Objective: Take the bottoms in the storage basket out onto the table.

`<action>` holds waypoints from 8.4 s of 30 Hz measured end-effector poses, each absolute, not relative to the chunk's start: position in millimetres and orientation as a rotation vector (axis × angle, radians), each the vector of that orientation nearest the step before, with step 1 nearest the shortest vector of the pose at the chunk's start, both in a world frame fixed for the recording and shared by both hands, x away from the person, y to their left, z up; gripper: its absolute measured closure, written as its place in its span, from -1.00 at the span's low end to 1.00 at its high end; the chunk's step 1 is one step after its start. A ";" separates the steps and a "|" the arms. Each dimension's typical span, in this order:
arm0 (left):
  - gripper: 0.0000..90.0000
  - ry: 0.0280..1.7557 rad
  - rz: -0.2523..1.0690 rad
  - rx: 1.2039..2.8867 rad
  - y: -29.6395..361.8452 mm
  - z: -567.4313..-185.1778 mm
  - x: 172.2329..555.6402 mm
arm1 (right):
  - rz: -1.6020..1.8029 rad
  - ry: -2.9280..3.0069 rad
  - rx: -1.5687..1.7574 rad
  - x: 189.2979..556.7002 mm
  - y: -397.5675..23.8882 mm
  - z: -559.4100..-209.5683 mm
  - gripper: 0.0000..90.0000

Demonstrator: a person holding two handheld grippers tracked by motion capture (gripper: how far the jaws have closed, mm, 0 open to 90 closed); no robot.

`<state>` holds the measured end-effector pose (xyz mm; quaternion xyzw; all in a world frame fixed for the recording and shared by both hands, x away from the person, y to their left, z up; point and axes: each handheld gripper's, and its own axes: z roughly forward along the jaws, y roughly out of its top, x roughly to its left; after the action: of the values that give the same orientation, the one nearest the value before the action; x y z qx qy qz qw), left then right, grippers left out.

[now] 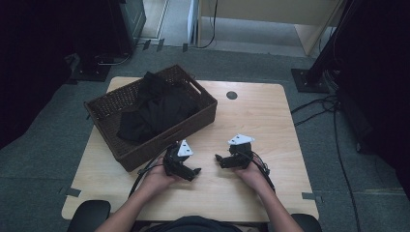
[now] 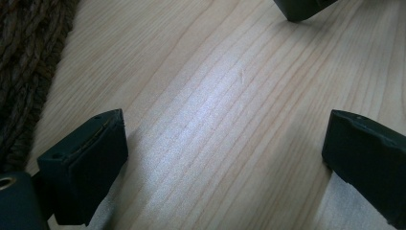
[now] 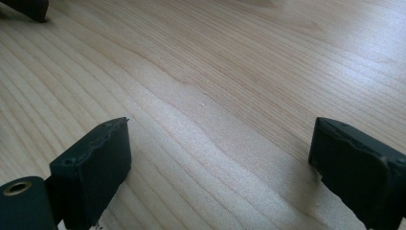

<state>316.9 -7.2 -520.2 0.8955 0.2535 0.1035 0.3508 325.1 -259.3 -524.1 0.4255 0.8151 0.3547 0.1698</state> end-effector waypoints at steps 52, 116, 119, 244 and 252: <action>-0.68 0.689 0.262 2.291 60.6 -366.4 357.5 | 1.014 2.319 1.197 324.7 -258.5 -524.4 -0.84; 0.48 1.069 0.235 2.349 95.7 -480.0 491.2 | 1.017 2.340 1.175 328.6 -251.0 -524.2 -0.85; 0.50 1.064 0.221 2.358 94.7 -476.6 493.4 | 1.016 2.336 1.183 329.4 -251.0 -524.2 -0.85; -0.24 0.561 -0.022 2.272 3.1 -441.9 329.7 | 0.974 2.169 1.363 363.5 -339.6 -523.9 -0.68; -0.23 0.601 -0.014 2.251 20.4 -427.9 335.3 | 0.970 2.164 1.366 363.5 -338.2 -523.8 -0.68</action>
<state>335.3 20.4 -427.9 0.8876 0.2369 -0.0057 0.3950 363.5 -338.2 -523.8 0.4890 0.7746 0.3471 0.2008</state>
